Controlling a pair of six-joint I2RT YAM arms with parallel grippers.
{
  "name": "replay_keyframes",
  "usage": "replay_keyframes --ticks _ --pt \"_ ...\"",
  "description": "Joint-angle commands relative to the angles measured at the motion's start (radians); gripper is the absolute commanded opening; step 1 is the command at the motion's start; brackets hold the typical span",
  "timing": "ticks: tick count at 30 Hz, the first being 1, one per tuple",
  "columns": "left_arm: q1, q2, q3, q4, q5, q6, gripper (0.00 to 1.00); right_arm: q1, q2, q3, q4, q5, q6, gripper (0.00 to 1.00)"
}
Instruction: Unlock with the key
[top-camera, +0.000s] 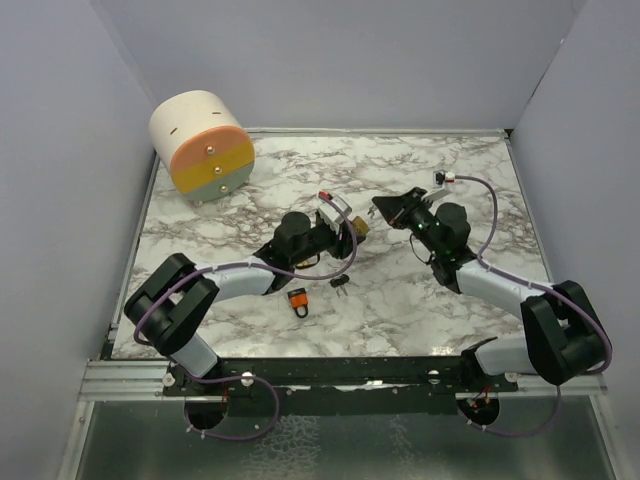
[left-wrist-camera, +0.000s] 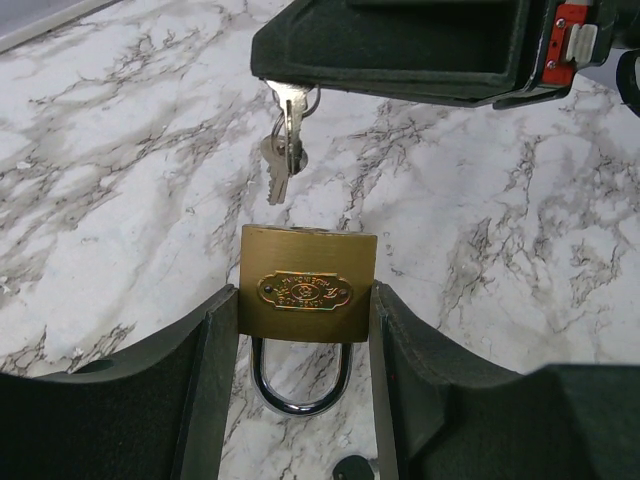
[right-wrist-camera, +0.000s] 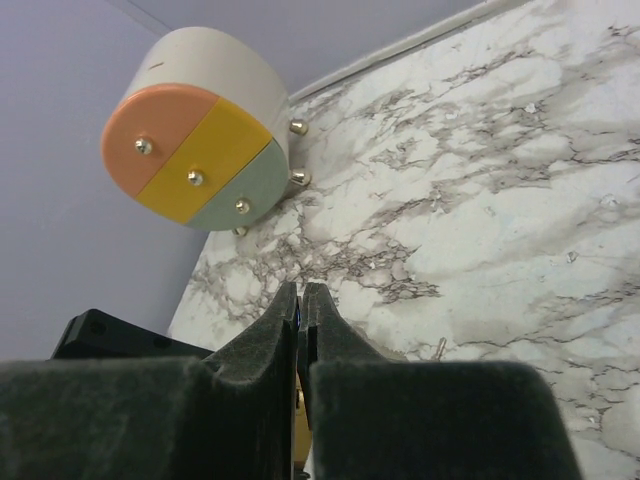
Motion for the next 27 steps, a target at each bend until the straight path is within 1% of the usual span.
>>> replay_keyframes --ticks 1,13,27 --pt "-0.021 -0.044 -0.007 0.122 -0.010 0.051 0.00 0.056 -0.041 -0.020 0.041 0.142 0.000 0.01" --pt "-0.045 -0.080 -0.034 0.129 -0.077 0.079 0.00 0.134 -0.075 -0.056 0.038 0.244 0.017 0.01" --pt "-0.047 -0.089 -0.032 0.133 -0.088 0.096 0.00 0.151 -0.085 -0.066 0.039 0.229 0.020 0.01"
